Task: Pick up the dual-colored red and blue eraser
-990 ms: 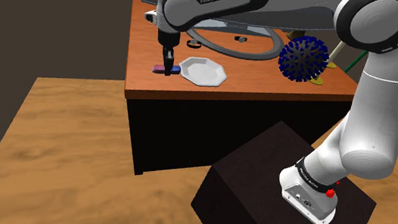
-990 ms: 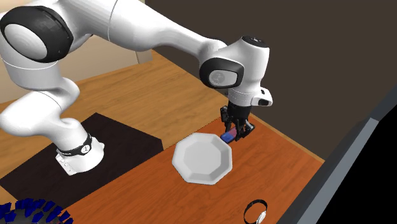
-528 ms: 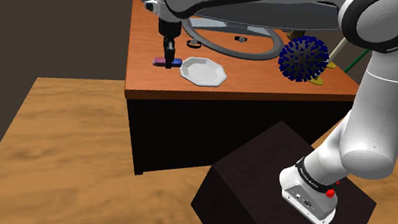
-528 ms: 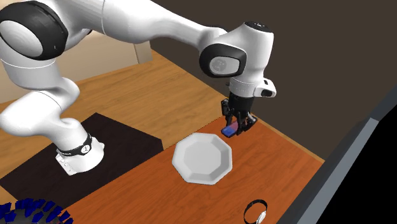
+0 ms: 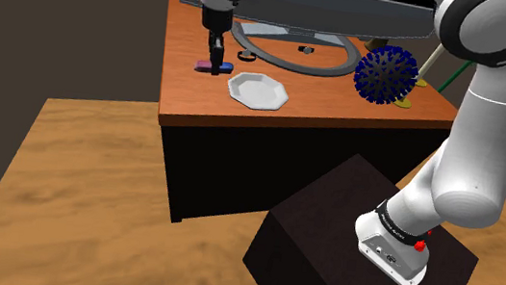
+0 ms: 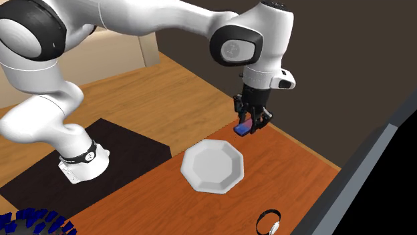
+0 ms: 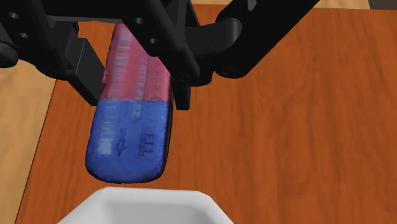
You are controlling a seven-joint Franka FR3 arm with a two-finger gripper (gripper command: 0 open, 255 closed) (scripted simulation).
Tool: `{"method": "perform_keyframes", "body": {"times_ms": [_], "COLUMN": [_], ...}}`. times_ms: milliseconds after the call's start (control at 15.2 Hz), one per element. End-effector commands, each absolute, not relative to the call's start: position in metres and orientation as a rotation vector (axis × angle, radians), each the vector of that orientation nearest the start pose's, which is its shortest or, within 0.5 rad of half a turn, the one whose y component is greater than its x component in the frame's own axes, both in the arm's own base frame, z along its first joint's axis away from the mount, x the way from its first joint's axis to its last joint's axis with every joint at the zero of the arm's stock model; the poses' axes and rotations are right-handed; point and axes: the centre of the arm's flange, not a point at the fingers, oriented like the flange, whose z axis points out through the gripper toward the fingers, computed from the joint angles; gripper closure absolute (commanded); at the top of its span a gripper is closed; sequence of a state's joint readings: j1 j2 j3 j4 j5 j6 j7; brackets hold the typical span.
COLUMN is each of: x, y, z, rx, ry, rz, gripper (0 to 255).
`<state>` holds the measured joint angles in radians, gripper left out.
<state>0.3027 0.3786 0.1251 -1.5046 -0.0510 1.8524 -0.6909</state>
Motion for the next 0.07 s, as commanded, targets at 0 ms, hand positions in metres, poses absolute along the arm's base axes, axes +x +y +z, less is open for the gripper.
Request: {"method": "perform_keyframes", "body": {"times_ms": [0], "x": [0.6141], "y": [0.2628], "z": [0.4512], "rx": [-2.656], "ry": [-1.675], "rz": [0.044], "gripper": [255]}}
